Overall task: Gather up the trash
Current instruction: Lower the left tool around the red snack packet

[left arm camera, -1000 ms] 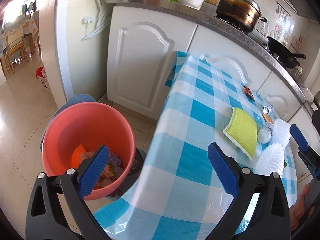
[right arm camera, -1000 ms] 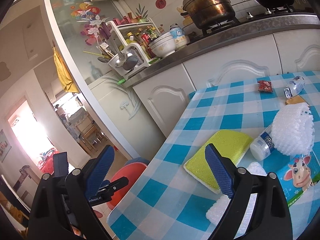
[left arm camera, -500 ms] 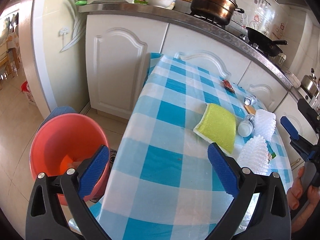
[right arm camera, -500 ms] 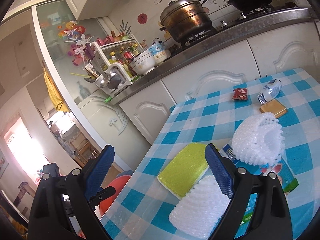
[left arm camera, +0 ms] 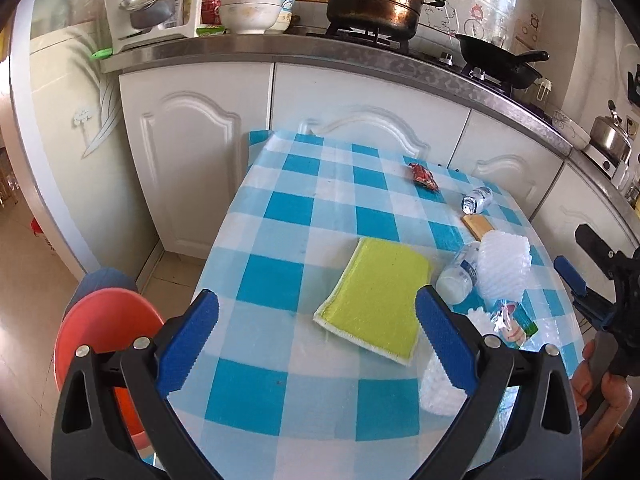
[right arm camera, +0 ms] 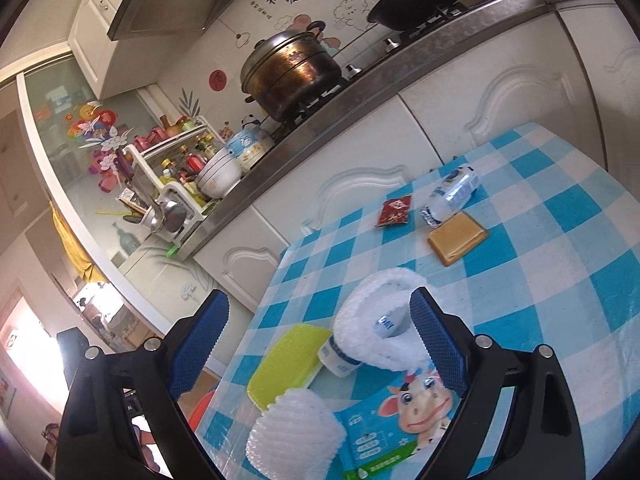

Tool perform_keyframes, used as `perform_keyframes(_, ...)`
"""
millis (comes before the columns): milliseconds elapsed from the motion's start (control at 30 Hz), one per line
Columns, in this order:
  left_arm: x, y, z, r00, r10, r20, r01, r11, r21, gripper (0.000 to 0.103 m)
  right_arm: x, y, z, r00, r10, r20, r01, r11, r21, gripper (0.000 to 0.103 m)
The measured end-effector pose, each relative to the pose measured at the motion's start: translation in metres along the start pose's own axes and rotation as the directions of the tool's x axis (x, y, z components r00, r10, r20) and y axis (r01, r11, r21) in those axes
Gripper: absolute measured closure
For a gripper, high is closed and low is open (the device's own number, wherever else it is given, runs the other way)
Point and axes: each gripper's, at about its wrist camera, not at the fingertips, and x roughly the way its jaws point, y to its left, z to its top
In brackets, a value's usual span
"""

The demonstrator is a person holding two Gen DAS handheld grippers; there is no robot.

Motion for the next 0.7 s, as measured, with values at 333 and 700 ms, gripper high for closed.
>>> perform_keyframes(333, 0.050, -0.069, 0.065, 0.998, -0.049, -0.025, 0.052, 0.988, 0.146, 0.004, -0.007, -0.058, 0.017, 0.998, -0.064, 0.026, 0.061, 0.992, 0.112, 0.012)
perform_keyframes(700, 0.178, -0.162, 0.122, 0.986, -0.069, -0.149, 0.114, 0.941, 0.319, 0.004, -0.003, -0.097, 0.025, 0.997, -0.075, 0.014, 0.071, 0.977, 0.200, 0.012)
